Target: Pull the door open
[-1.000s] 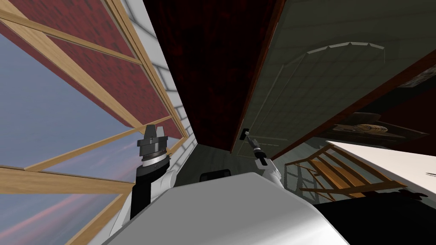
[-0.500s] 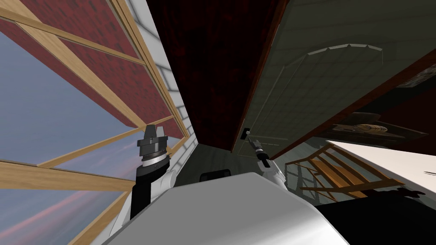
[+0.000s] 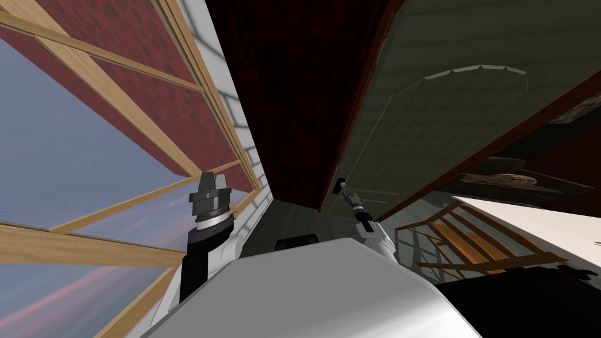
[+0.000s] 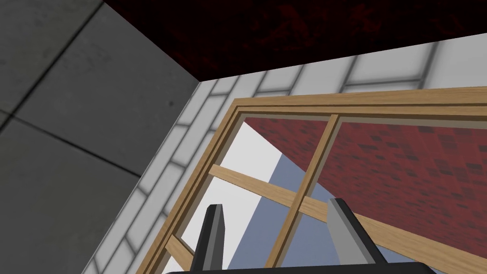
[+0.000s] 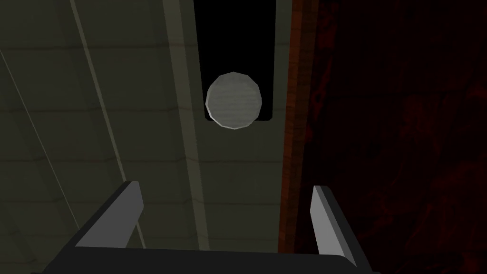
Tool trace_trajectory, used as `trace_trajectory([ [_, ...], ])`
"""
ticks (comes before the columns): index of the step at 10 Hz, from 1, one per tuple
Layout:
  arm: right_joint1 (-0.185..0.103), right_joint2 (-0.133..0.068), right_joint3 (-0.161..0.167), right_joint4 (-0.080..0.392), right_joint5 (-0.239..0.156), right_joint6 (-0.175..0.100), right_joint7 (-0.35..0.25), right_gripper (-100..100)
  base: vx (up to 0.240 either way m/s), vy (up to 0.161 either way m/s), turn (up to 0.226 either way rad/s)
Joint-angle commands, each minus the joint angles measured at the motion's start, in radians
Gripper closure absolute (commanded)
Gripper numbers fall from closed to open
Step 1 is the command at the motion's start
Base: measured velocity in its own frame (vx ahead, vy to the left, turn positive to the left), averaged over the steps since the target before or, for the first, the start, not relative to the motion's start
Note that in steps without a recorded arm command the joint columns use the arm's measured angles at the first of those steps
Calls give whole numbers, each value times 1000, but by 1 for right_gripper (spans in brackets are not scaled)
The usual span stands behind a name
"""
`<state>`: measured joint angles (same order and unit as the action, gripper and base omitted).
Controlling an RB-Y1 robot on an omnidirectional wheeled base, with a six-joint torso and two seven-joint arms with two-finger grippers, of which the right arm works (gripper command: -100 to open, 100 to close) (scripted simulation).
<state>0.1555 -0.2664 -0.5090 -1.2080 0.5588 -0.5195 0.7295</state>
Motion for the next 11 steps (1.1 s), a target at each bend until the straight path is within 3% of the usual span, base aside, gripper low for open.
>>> trace_trajectory([
  [1, -6, 2, -3, 3, 0, 3, 5, -100, 192, -54, 31],
  [6, -19, 6, -11, 13, 0, 8, 15, -100, 174, -74, 27],
  [7, -19, 6, -11, 13, 0, 8, 15, 100, -7, 3, -2],
  [11, -19, 6, -11, 13, 0, 8, 15, 100, -19, 9, 1],
])
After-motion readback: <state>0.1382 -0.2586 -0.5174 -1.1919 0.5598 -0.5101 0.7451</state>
